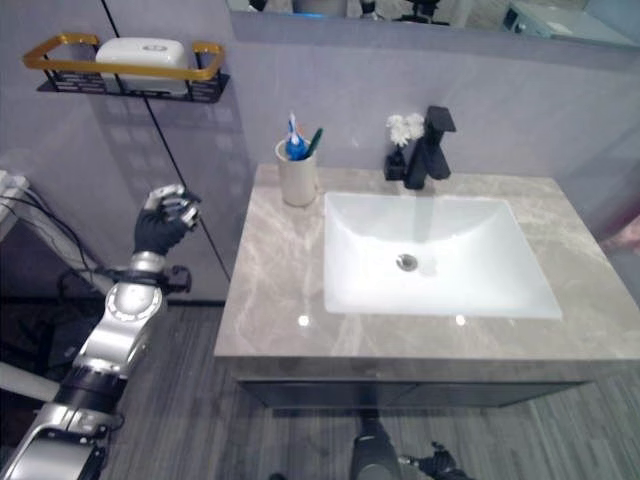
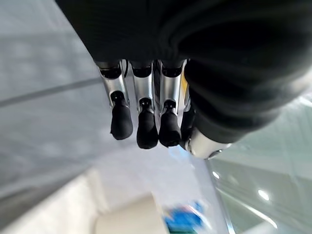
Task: Put brush and paste in cup on sink, flatten towel.
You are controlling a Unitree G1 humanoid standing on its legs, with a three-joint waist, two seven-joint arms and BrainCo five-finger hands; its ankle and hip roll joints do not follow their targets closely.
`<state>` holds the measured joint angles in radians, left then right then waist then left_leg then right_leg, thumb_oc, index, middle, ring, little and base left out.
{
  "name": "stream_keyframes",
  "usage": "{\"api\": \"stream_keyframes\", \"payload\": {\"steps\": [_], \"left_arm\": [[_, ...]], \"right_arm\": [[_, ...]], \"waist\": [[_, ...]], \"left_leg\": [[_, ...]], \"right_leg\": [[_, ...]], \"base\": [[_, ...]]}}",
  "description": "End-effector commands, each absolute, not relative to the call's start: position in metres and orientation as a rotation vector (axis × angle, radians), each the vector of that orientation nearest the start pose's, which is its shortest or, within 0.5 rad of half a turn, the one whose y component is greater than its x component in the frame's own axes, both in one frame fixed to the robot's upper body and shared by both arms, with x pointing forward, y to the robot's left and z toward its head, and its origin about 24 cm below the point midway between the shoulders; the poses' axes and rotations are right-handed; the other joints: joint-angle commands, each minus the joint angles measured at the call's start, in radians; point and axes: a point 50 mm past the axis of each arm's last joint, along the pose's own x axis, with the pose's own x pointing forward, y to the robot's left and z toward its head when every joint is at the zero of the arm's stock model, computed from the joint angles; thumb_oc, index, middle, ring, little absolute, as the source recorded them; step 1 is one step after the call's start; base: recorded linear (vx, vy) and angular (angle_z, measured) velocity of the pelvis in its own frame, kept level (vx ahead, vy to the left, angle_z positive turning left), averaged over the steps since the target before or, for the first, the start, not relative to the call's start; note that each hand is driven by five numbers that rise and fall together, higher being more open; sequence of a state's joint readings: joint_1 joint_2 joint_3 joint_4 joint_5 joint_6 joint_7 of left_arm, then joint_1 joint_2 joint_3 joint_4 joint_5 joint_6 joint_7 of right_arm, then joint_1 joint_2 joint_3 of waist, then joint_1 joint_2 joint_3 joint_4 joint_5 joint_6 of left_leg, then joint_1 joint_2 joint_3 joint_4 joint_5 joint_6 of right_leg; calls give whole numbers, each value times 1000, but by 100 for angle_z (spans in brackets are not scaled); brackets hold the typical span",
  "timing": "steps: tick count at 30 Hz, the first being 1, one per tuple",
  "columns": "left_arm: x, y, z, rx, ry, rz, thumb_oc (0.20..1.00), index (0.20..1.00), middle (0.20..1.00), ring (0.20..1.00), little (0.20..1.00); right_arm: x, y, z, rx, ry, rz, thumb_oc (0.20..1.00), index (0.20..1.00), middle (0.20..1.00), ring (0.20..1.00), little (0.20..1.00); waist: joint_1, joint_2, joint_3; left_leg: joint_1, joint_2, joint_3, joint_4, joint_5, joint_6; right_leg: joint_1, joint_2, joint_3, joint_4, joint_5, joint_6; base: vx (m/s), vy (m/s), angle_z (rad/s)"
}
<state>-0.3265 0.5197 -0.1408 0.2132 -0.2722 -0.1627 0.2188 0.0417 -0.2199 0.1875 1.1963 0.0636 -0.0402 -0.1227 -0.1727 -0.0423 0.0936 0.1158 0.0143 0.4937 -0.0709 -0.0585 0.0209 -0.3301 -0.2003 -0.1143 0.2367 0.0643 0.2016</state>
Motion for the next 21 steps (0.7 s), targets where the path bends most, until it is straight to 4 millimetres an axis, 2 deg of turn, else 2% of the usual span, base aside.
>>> {"api": "stream_keyframes", "payload": {"steps": [1, 4, 6, 7, 9, 11, 14, 16, 21], "left_arm": [[305, 224, 135, 237, -335, 20, 200, 200, 200, 200, 200], [296, 231, 130, 220, -315, 15, 200, 200, 200, 200, 200], [282, 241, 122, 172, -286, 23, 200, 200, 200, 200, 200], [282, 241, 122, 172, -285, 23, 200, 200, 200, 200, 200], [268, 247, 112, 127, -246, 5, 200, 200, 200, 200, 200], [262, 247, 113, 94, -252, -26, 200, 200, 200, 200, 200], [258, 244, 114, 51, -257, -53, 200, 200, 200, 200, 200], [253, 244, 116, 53, -251, -92, 200, 200, 200, 200, 200], [251, 244, 116, 53, -250, -99, 200, 200, 200, 200, 200]], "right_arm": [[54, -235, -168, -314, 1319, -144, 1000, 1000, 1000, 1000, 1000], [42, -241, -168, -302, 1357, -172, 1000, 1000, 1000, 1000, 1000], [32, -248, -167, -283, 1382, -215, 1000, 1000, 1000, 1000, 1000], [32, -248, -167, -283, 1382, -214, 1000, 1000, 1000, 1000, 1000], [27, -252, -167, -262, 1391, -242, 1000, 1000, 1000, 1000, 1000], [22, -254, -167, -256, 1403, -249, 1000, 1000, 1000, 1000, 1000], [19, -255, -166, -255, 1414, -249, 1000, 1000, 1000, 1000, 1000], [17, -256, -166, -244, 1422, -247, 1000, 1000, 1000, 1000, 1000], [16, -256, -166, -240, 1424, -246, 1000, 1000, 1000, 1000, 1000]], "waist": [[-7, -9, -76], [1, -2, -97], [8, 11, -107], [7, 11, -107], [8, 27, -105], [7, 37, -101], [5, 47, -99], [4, 67, -90], [4, 70, -88]], "left_leg": [[26, 4, -89, 102, -112, -19], [39, 17, -88, 96, -108, -30], [44, 35, -90, 94, -99, -46], [45, 36, -90, 94, -99, -46], [41, 45, -90, 87, -83, -59], [35, 49, -91, 82, -74, -66], [29, 51, -92, 78, -65, -73], [18, 52, -89, 69, -53, -81], [15, 52, -87, 67, -51, -83]], "right_leg": [[198, 55, 14, -222, 101, -1], [233, 73, 5, -251, 69, -17], [253, 91, -1, -270, 41, -32], [253, 91, -2, -270, 41, -33], [261, 101, -2, -290, 34, -41], [257, 104, 2, -300, 35, -45], [254, 105, 6, -308, 38, -49], [241, 106, 13, -317, 43, -50], [237, 106, 15, -318, 45, -50]], "base": [[211, -169, 31], [122, -105, -10], [64, -70, -12], [20, -48, -12], [8, -50, -6], [-5, -17, -2], [-1, -4, 1], [-4, -2, -2], [0, -1, -7]]}}
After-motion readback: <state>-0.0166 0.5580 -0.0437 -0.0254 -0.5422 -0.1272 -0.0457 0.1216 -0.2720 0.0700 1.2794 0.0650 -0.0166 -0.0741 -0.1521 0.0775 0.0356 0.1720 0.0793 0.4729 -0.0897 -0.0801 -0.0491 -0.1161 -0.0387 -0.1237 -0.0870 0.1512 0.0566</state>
